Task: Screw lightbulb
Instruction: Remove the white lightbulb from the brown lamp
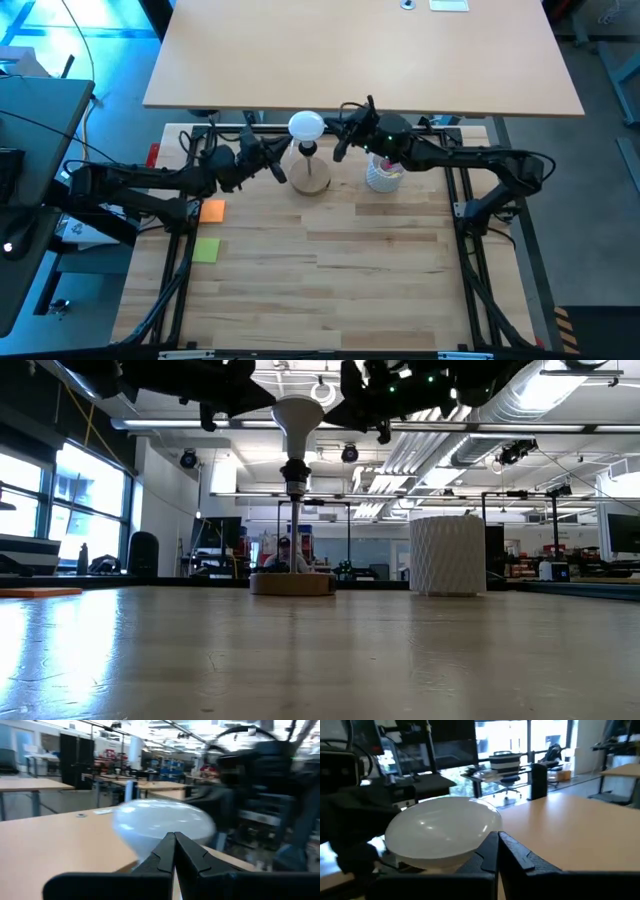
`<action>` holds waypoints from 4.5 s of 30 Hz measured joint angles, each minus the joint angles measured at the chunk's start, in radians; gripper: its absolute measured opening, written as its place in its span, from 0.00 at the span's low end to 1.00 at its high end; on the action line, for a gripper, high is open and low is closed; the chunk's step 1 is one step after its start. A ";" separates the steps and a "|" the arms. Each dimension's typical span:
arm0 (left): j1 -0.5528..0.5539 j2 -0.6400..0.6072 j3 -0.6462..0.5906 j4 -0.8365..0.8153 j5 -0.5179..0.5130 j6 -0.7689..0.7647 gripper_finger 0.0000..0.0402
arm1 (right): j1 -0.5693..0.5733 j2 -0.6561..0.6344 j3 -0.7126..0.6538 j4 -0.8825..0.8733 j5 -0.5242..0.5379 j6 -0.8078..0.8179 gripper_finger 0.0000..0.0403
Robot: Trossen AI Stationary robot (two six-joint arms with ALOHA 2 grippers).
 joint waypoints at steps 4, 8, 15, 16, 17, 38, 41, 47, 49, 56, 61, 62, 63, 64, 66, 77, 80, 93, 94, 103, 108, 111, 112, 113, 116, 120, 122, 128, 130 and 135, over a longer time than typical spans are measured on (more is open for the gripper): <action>-0.049 0.000 0.000 0.000 -0.019 -0.001 0.00 | -0.056 0.022 0.000 0.047 -0.032 0.041 0.00; -0.089 -0.012 0.000 -0.031 -0.186 0.046 0.00 | -0.109 0.008 -0.001 0.001 0.019 0.041 0.00; -0.009 -0.021 0.000 -0.046 -0.275 0.122 0.00 | -0.033 -0.069 0.000 -0.124 -0.054 0.015 0.00; 0.011 -0.018 0.000 -0.046 -0.243 0.118 0.00 | -0.009 -0.073 0.000 -0.132 -0.026 0.007 0.00; 0.032 -0.016 0.000 -0.046 -0.201 0.110 0.00 | 0.013 -0.076 0.000 -0.134 0.011 0.000 0.00; -0.019 0.107 -0.001 0.086 0.056 -0.017 0.00 | -0.022 0.048 0.000 0.019 0.078 0.030 0.00; -0.067 0.089 0.000 0.080 -0.012 0.001 0.00 | -0.050 0.049 -0.001 0.032 0.088 -0.027 0.00; -0.141 0.013 0.000 0.000 -0.335 0.125 0.00 | -0.015 -0.030 0.000 -0.026 0.114 -0.065 0.00; -0.124 -0.004 0.000 -0.006 -0.374 0.169 0.00 | 0.025 -0.046 0.000 -0.034 0.115 -0.080 0.00; 0.023 0.005 0.000 0.007 -0.131 0.121 0.00 | 0.111 -0.043 0.000 -0.037 0.180 -0.086 0.00; 0.061 0.047 0.000 0.078 0.024 0.052 0.00 | 0.082 0.008 0.000 0.057 0.167 -0.082 0.00; 0.057 0.055 -0.001 0.097 0.041 0.042 0.00 | 0.069 0.021 0.000 0.080 0.152 -0.076 0.00; 0.048 0.061 -0.001 0.104 0.055 0.034 0.00 | 0.056 0.035 0.001 0.101 0.137 -0.063 0.00; 0.035 0.064 -0.001 0.107 0.070 0.028 0.00 | 0.042 0.049 0.002 0.125 0.124 -0.058 0.00; 0.009 0.071 -0.001 0.112 0.091 0.011 0.00 | 0.013 0.073 0.003 0.158 0.102 -0.054 0.00; -0.140 0.028 0.001 0.037 -0.194 0.110 0.00 | -0.083 0.020 -0.001 0.048 0.141 -0.127 0.00; -0.113 0.002 0.001 0.004 -0.257 0.161 0.00 | -0.043 -0.041 0.000 -0.002 0.156 -0.169 0.00; 0.038 0.040 0.001 0.079 0.040 0.082 0.00 | 0.062 0.058 0.001 0.121 0.209 -0.163 0.00; 0.026 0.045 0.001 0.087 0.053 0.074 0.00 | 0.052 0.077 0.001 0.148 0.207 -0.161 0.00; -0.078 0.044 0.000 0.096 -0.051 0.121 0.00 | -0.048 0.118 -0.001 0.191 0.210 -0.158 0.00; -0.075 0.017 0.000 0.046 -0.245 0.201 0.00 | -0.002 0.038 0.000 0.113 0.206 -0.181 0.00; -0.038 0.018 0.000 0.042 -0.261 0.217 0.00 | 0.055 0.010 0.000 0.069 0.208 -0.196 0.00; -0.022 0.023 0.000 0.046 -0.231 0.211 0.00 | 0.074 0.008 0.000 0.069 0.209 -0.197 0.00; -0.004 0.028 0.000 0.046 -0.195 0.204 0.00 | 0.091 0.006 0.000 0.070 0.210 -0.197 0.00; 0.040 0.047 0.000 0.062 -0.093 0.161 0.00 | 0.120 0.012 0.000 0.076 0.234 -0.191 0.00; 0.058 0.080 0.000 0.132 0.052 0.136 0.00 | 0.107 0.050 0.000 0.122 0.309 -0.188 0.00; 0.048 0.105 -0.001 0.178 0.120 0.114 0.00 | 0.083 0.074 0.001 0.165 0.304 -0.188 0.00; -0.013 0.146 0.000 0.237 0.177 0.104 0.00 | 0.013 0.117 -0.003 0.192 0.206 -0.170 0.00; -0.031 0.143 0.000 0.231 0.157 0.106 0.00 | -0.009 0.111 -0.001 0.211 0.211 -0.191 0.00; -0.064 0.092 0.000 0.149 0.020 0.169 0.00 | -0.018 0.050 -0.001 0.106 0.253 -0.265 0.00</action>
